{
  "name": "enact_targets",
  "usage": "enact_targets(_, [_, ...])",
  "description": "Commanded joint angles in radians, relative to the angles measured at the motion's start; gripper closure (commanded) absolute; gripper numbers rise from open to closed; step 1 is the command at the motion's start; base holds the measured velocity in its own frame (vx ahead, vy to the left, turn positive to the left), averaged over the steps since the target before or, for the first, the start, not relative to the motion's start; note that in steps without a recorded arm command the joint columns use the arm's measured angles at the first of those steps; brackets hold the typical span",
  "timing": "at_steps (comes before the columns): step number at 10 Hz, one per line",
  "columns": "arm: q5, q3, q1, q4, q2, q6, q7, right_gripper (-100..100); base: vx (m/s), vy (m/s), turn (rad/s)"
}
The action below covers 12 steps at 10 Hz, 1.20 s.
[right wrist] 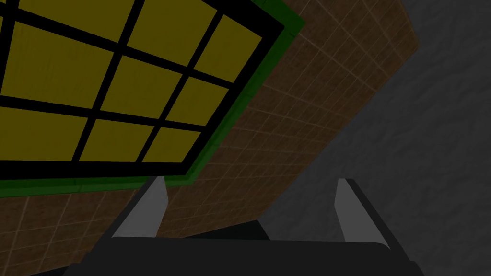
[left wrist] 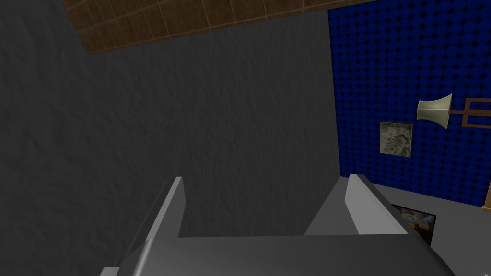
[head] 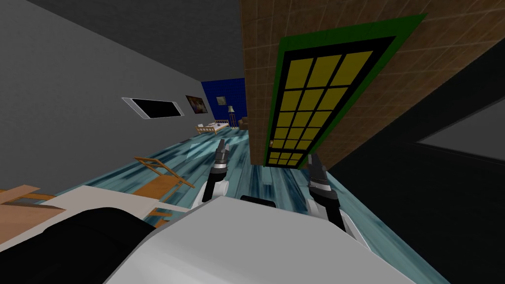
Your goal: Pull the door open
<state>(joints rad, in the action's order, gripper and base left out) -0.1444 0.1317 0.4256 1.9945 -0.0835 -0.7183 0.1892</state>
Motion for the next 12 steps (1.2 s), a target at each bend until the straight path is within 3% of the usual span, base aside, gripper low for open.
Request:
enact_targets(1, [-0.011, 0.003, -0.009, -0.035, -0.002, -0.006, 0.034, -100, 0.107, 0.029, 0.004])
enact_targets(12, [-0.079, 0.038, -0.051, -0.287, -0.017, -0.061, 0.250, -100, 0.100, 0.022, 0.005])
